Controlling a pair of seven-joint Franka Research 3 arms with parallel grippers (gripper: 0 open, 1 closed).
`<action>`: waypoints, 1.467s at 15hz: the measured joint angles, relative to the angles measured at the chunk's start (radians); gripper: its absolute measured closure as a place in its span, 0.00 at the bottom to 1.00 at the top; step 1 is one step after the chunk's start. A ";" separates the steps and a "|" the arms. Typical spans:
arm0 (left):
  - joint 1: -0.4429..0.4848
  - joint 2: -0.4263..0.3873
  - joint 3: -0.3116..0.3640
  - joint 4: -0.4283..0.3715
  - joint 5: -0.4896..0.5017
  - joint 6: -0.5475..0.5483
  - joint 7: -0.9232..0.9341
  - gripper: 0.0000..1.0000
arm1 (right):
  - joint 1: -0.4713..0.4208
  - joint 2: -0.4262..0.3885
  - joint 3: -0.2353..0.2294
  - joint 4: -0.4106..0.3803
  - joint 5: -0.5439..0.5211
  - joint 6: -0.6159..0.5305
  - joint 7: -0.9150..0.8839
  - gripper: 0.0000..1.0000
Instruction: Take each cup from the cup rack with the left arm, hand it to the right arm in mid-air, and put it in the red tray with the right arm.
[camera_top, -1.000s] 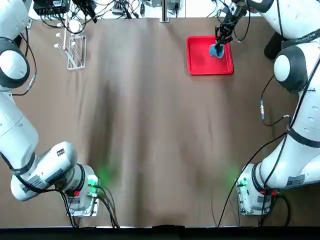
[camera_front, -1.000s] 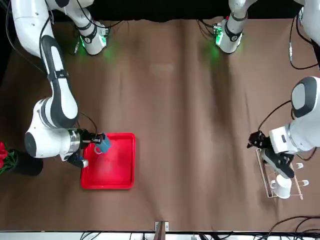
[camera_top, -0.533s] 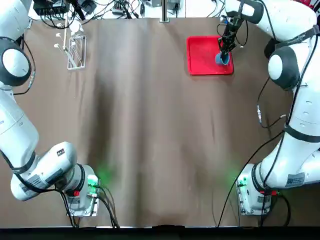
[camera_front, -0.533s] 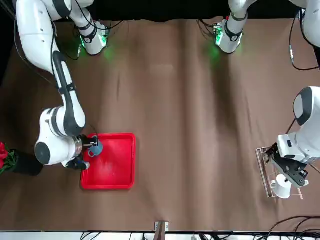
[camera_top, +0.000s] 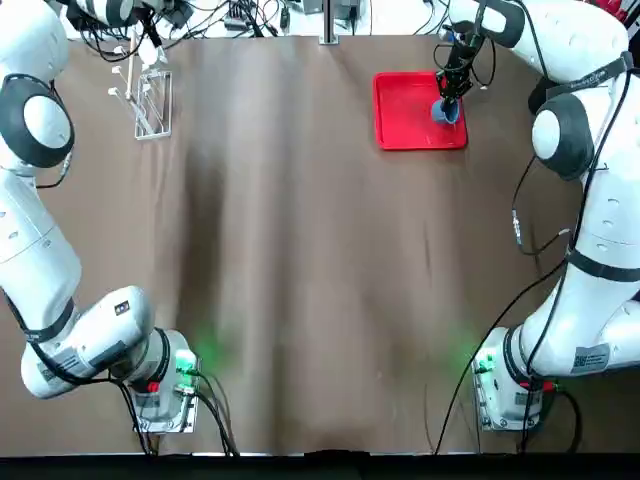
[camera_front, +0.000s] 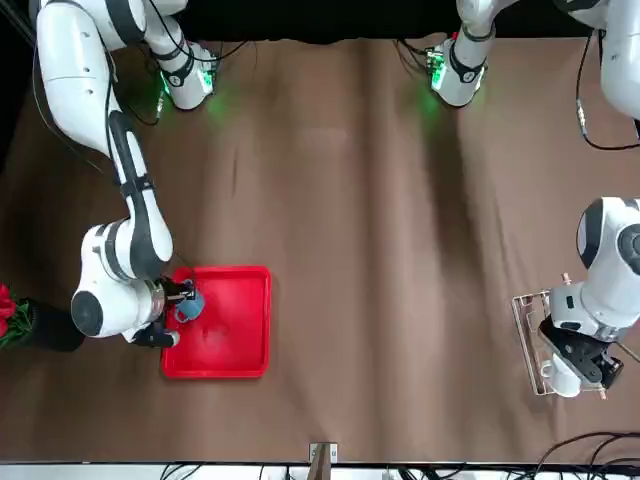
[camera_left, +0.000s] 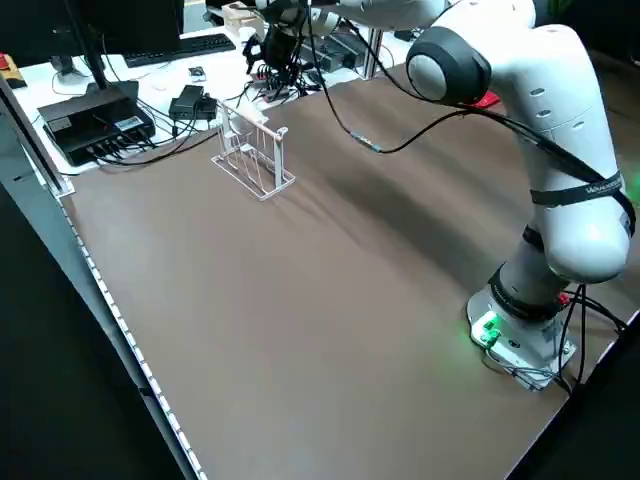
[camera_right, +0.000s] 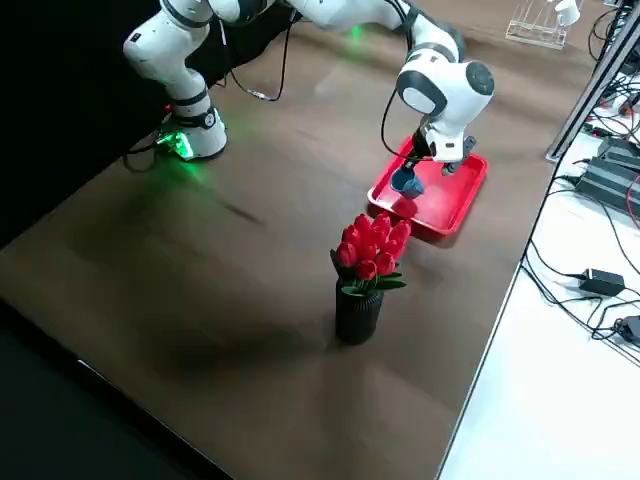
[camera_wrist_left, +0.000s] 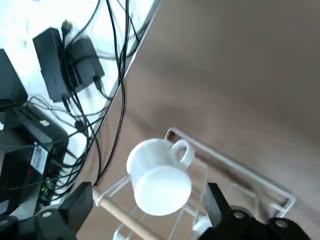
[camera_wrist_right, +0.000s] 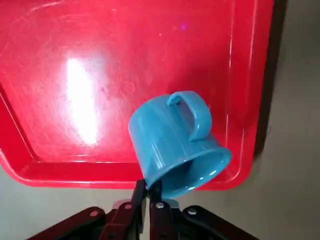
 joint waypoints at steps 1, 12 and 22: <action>-0.032 0.005 0.041 0.000 0.019 0.009 0.000 0.00 | 0.000 0.000 0.000 0.000 -0.007 0.000 0.000 0.93; -0.145 0.062 0.187 -0.002 0.159 0.029 0.008 0.00 | 0.000 0.031 0.000 -0.003 -0.034 0.015 0.000 0.84; -0.146 0.079 0.208 -0.002 0.171 0.034 0.040 0.00 | 0.000 0.032 0.003 0.033 -0.034 0.032 0.000 0.18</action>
